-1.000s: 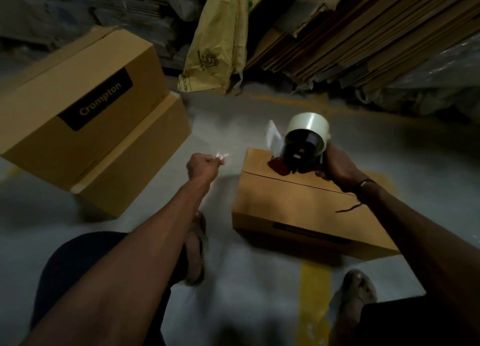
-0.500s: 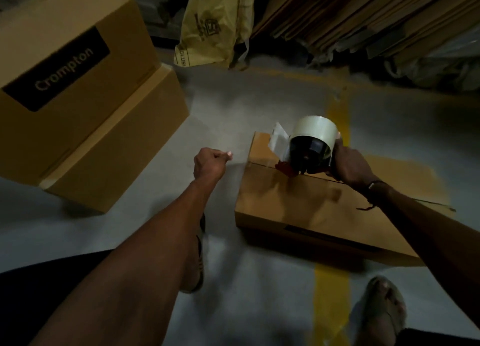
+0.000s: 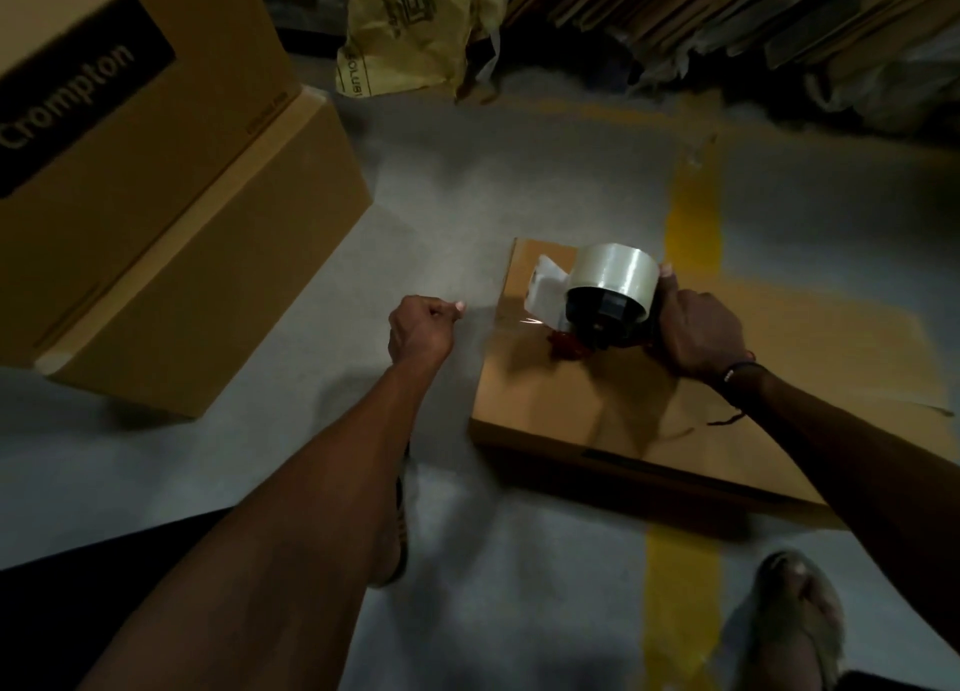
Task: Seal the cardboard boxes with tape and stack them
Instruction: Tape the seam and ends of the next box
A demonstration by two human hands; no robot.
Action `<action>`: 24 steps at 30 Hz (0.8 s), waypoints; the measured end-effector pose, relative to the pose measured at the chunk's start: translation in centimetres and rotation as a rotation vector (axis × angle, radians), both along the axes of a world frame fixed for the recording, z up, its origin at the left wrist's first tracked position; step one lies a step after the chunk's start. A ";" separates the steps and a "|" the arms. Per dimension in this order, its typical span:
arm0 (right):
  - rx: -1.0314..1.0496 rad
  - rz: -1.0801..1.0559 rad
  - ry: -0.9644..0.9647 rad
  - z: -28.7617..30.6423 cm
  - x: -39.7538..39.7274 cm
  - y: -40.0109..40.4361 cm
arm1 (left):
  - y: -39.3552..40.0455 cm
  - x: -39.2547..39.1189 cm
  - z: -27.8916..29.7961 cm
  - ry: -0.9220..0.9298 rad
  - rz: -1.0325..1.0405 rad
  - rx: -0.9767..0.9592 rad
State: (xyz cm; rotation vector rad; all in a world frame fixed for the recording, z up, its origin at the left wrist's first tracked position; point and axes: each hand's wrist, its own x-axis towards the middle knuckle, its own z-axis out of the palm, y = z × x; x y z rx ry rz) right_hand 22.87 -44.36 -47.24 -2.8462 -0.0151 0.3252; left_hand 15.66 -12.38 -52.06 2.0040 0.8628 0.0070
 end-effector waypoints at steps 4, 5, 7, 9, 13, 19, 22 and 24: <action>0.029 0.060 -0.080 -0.8 -0.1 -0.3 | -0.5 0.0 -1.3 0.033 0.034 -0.032; 0.037 0.080 -0.102 -1.0 -0.1 -0.4 | -0.8 0.0 -1.5 0.040 0.042 -0.046; -0.004 0.079 -0.075 -0.8 -0.1 -0.3 | -1.4 0.1 -2.0 0.052 0.061 -0.096; 0.001 0.058 -0.046 -0.6 0.2 -0.1 | -2.1 0.3 -2.5 0.095 0.073 -0.141; 0.015 0.080 -0.029 -0.5 0.5 0.1 | -3.7 0.5 -3.0 0.157 0.080 -0.194; 0.055 0.123 -0.064 -0.6 0.6 -0.3 | -3.7 -0.6 -3.1 0.351 0.024 -0.046; 0.044 0.220 -0.139 -0.8 0.5 -0.4 | -3.5 -0.7 -2.7 0.195 0.053 0.080; 0.052 0.234 -0.162 -0.8 0.6 -0.5 | -4.2 -0.1 -1.4 0.032 0.124 0.091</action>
